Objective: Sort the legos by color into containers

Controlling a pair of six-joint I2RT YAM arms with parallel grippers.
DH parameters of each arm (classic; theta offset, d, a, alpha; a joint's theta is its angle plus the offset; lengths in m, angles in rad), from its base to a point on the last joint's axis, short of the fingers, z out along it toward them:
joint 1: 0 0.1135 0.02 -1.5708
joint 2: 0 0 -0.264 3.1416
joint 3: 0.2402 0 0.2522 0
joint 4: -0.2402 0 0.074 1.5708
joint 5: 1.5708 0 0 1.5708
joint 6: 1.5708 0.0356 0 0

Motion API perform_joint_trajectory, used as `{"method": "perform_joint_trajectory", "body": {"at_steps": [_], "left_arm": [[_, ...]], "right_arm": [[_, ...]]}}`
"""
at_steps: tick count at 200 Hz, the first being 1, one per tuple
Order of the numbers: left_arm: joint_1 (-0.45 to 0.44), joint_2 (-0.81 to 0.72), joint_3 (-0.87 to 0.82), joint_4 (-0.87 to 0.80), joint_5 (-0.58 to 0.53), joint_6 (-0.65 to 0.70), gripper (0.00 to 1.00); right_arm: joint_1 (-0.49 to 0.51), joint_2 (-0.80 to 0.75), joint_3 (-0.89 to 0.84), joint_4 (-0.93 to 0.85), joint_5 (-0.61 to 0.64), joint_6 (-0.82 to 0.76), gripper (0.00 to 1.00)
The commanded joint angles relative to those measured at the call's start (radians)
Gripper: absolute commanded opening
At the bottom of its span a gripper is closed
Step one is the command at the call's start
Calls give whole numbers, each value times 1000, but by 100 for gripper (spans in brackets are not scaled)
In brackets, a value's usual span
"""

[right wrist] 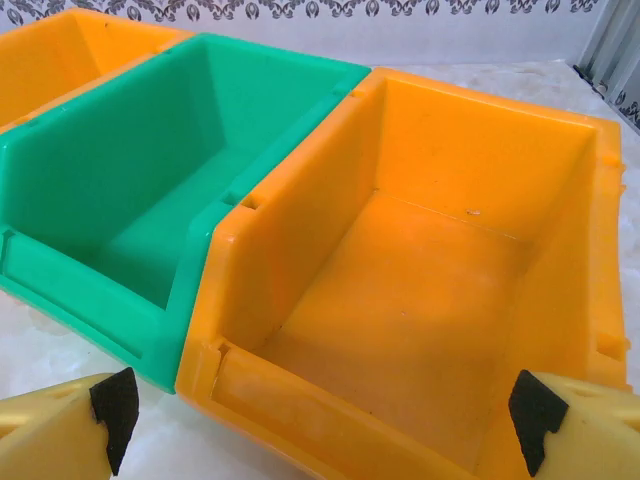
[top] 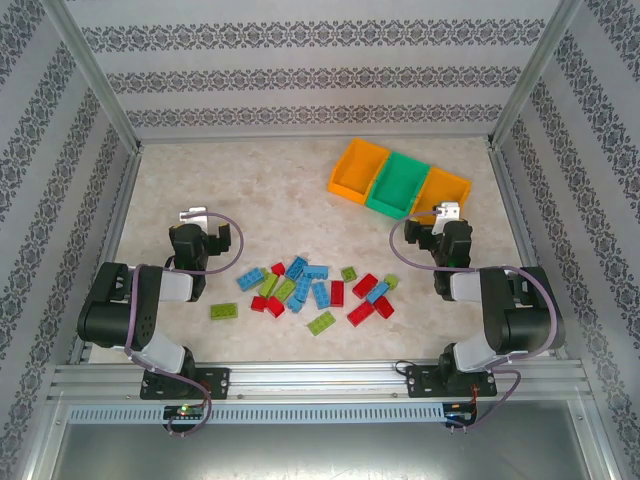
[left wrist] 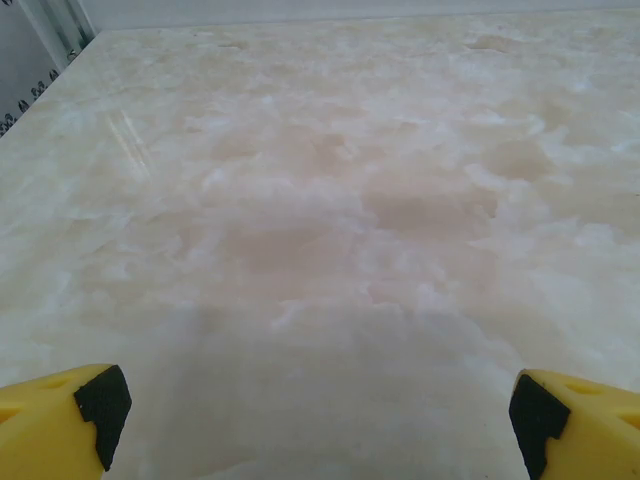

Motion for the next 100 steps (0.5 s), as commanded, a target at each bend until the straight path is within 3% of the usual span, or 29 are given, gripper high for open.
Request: {"method": "perform_joint_trajectory", "body": {"at_steps": [1,100], "left_arm": [[9,2,5,34,14,-7,99],[14,3,6,30,21,-10,99]], "right_arm": [[10,-6,16,21,10,-20,98],[-11,1,24,12,-26,-1,98]]}}
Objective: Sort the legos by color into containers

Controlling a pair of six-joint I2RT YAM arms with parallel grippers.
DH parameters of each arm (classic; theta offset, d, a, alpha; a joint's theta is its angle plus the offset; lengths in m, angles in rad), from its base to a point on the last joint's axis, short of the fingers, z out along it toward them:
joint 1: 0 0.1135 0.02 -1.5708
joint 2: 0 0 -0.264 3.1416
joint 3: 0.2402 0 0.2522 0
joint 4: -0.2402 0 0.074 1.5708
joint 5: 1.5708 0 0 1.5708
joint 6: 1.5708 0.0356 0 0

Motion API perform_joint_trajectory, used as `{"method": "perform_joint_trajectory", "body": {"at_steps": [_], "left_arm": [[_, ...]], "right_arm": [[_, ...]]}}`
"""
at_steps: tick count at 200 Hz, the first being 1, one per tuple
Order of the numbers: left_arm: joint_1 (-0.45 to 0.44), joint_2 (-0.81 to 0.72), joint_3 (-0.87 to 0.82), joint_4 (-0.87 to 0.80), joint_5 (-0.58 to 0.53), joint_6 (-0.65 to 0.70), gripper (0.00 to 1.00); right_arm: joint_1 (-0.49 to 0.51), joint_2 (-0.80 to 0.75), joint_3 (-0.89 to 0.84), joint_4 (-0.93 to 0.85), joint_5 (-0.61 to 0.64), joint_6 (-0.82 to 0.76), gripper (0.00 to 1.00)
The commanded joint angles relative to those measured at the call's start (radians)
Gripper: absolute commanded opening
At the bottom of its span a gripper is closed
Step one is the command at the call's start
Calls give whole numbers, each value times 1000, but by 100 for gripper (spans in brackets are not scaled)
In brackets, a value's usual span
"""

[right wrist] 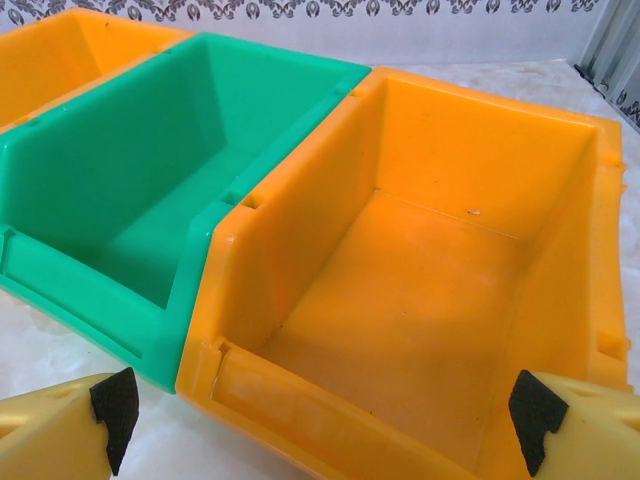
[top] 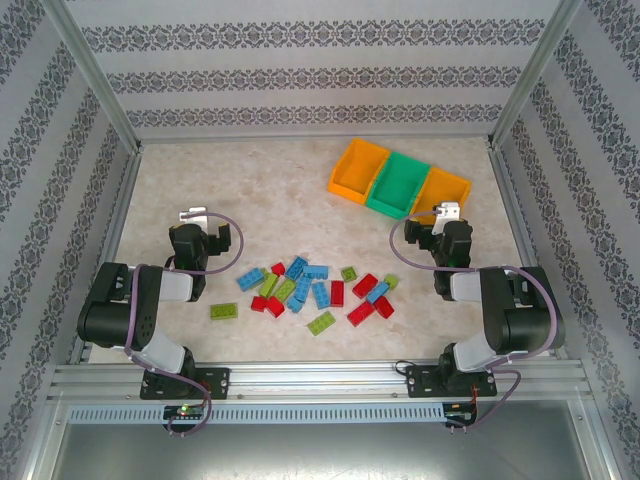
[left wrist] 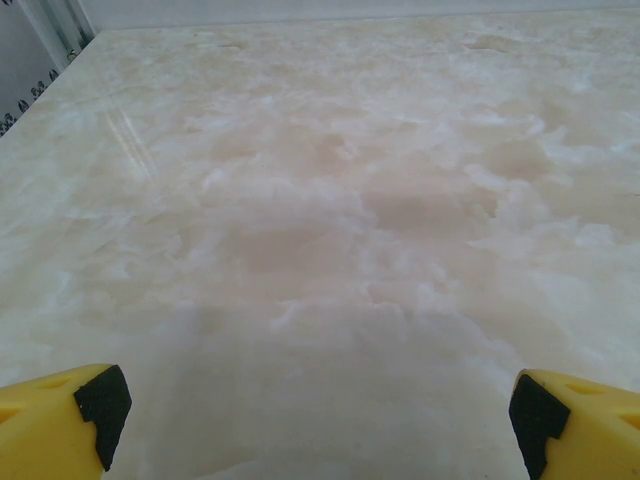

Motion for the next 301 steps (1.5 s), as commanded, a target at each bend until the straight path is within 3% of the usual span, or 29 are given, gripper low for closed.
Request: {"method": "perform_joint_trajectory", "body": {"at_steps": [1,92,104,122,135,149,177,204,226,259,301], "left_arm": [[14,3,6,30,21,-10,99],[15,-4,7,30,31,-5,99],[14,-48,64,-99,58,8,99],[14,-120,289,-578,36,-53,99],[8,-159,362,-725,84,-62,100],[-3,-223,361,-746,89,-91,100],[-9,-326,360,-792,124,-180,100],[-31,-350,402,-896,183,-209,100],[-74,-355,416,-957,159,-213,100],[-142,-334,425,-986,160,-232,100],[-186,-292,436,-969,185,-228,100]], "right_arm": [[-9,1,24,12,-21,-2,98],[-9,0,22,15,-23,-5,98],[-9,-7,15,22,-23,-1,98],[-10,-26,33,-3,1,11,94],[-4,-94,94,-196,8,9,90],[-3,-162,183,-435,31,63,90],[0,-241,296,-698,-9,131,89],[-2,-223,437,-964,73,179,89],[-37,-155,563,-1157,103,220,88],[-120,-39,691,-1329,84,276,86],[-145,70,745,-1325,113,262,79]]}}
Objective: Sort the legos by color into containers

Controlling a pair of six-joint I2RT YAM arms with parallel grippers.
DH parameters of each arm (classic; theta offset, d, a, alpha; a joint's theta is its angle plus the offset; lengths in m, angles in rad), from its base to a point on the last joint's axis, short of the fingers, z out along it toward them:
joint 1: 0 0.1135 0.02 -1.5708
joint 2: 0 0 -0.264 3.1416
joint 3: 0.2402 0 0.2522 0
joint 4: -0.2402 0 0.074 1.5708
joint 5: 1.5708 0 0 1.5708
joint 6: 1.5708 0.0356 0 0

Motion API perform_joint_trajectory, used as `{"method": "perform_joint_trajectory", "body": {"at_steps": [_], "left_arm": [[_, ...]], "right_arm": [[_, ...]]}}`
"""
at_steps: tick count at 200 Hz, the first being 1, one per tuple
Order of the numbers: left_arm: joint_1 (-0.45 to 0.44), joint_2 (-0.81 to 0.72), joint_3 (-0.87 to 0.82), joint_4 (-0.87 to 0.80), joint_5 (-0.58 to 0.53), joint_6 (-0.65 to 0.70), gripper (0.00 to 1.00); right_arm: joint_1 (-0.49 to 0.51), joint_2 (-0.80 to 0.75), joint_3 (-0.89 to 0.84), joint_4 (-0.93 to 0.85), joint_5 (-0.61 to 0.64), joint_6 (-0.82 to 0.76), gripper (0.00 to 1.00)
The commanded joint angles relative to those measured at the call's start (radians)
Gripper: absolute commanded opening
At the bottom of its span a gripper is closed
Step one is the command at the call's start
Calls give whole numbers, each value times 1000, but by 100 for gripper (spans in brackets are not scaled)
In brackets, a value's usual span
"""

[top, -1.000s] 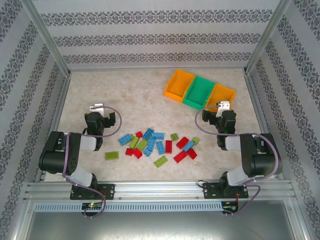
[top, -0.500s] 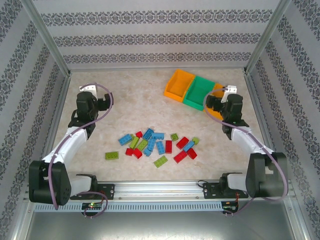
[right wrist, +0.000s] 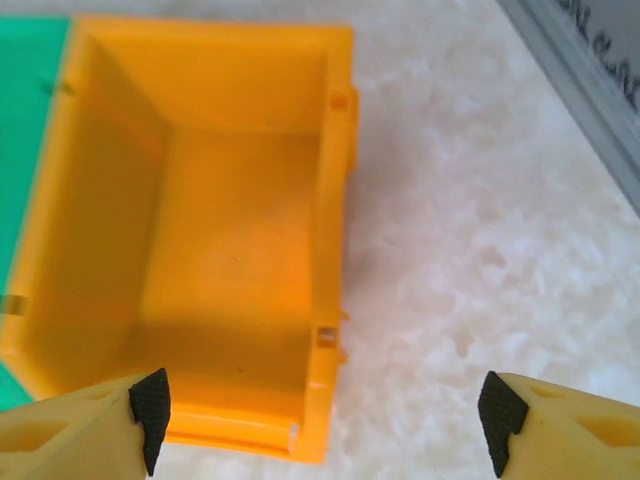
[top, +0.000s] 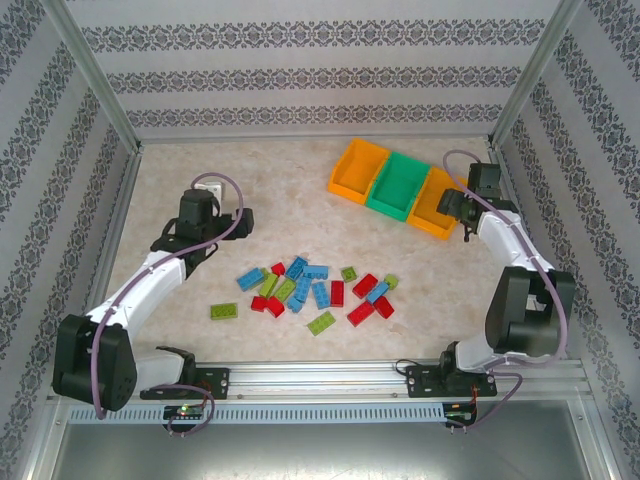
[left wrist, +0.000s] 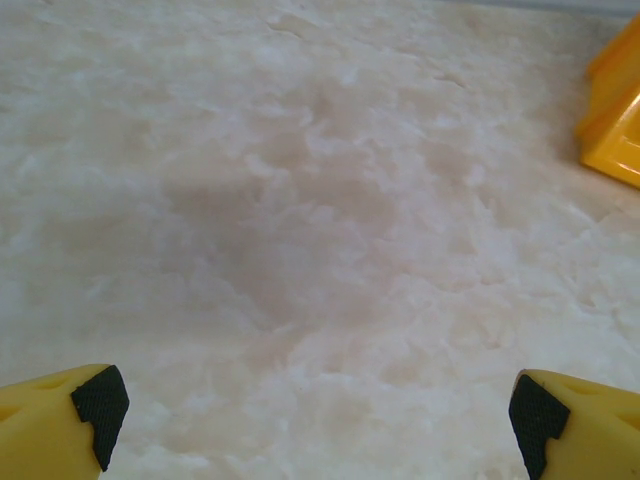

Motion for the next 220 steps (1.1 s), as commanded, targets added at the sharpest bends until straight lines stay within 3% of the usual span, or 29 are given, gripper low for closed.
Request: {"method": "perform_joint_trajectory", "body": {"at_steps": [1,66,107,135,165,220], "left_arm": [[-17,20,30,-23,24,-19,99],[-33,3,-3,-16,18,-49,99],[-32,-23,-26,-16,-4,-70,100],[-33,-42,-39,-19,-27,-70,99],[-33,-50,-48,-23,-35,-68,99],[-32,-69,-63,-34,-51,-99,99]], "right_arm": [[-7,67,62,-76,18,11,79],[-14,242,168,-94,-13,-55,57],[-7,304,218,-99,-43,-75,31],[47,299,214,-88,-20,-114,21],[133,302,219,-86,-13,-156,14],[284,286,211,-59,-46,-173,14]]}}
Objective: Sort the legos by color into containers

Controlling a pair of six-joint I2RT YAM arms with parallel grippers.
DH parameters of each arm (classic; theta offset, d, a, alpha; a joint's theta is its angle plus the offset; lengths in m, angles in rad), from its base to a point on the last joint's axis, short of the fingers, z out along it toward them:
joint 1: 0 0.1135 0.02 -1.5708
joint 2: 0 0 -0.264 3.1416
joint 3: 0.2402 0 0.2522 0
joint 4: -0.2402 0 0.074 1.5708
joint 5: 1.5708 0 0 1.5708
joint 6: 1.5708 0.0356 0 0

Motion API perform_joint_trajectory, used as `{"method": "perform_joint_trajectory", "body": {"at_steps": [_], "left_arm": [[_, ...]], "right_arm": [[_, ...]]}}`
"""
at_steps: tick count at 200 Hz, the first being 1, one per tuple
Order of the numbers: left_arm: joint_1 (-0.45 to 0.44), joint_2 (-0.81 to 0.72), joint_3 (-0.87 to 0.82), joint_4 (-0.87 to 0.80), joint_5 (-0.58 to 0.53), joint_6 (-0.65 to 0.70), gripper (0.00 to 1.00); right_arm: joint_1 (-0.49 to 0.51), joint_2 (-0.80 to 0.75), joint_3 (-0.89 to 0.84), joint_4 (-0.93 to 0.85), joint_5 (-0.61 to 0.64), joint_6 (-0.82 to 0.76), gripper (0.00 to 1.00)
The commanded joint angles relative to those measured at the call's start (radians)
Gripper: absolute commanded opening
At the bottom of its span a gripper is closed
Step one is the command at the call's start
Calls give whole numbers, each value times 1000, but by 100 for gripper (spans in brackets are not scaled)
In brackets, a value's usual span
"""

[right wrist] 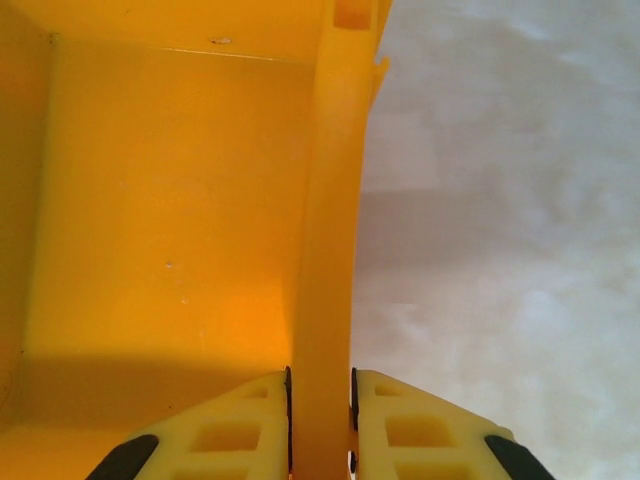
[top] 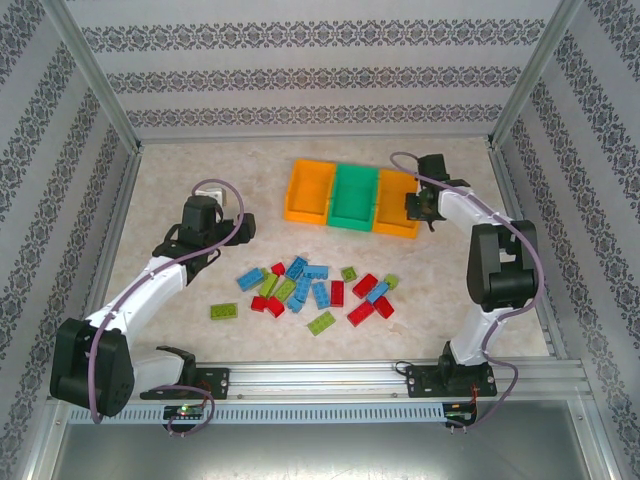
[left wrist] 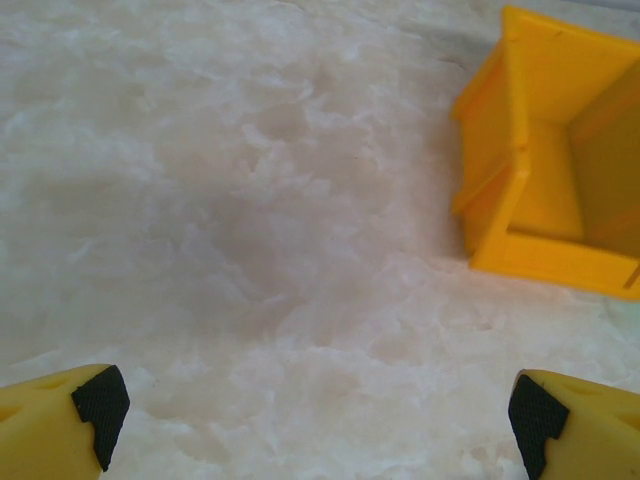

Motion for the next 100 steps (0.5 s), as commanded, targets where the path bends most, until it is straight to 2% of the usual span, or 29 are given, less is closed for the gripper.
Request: {"method": "perform_joint_trajectory", "body": {"at_steps": [1,29,68,76,100], "left_arm": [[-9,-34,-11,-33,-24,-34,99],[-11,-54,-23,-44,-34,-46,99],[-11,-87,-44,-52,-43,-46,99],[-9,-91,-49,-48,-41,-46,99],[-10,-94,-55,-44,-43,-48,99]], "right_arm": [[57,-9,19,11,-16,-50,14],[121,-19,-2,28,-13,-104,15],[130,-32,-36,42,1,-87,20],[131,-45,-50,58,-15,-89,24],[131,-79,-71,77,-12,-77,49]]}}
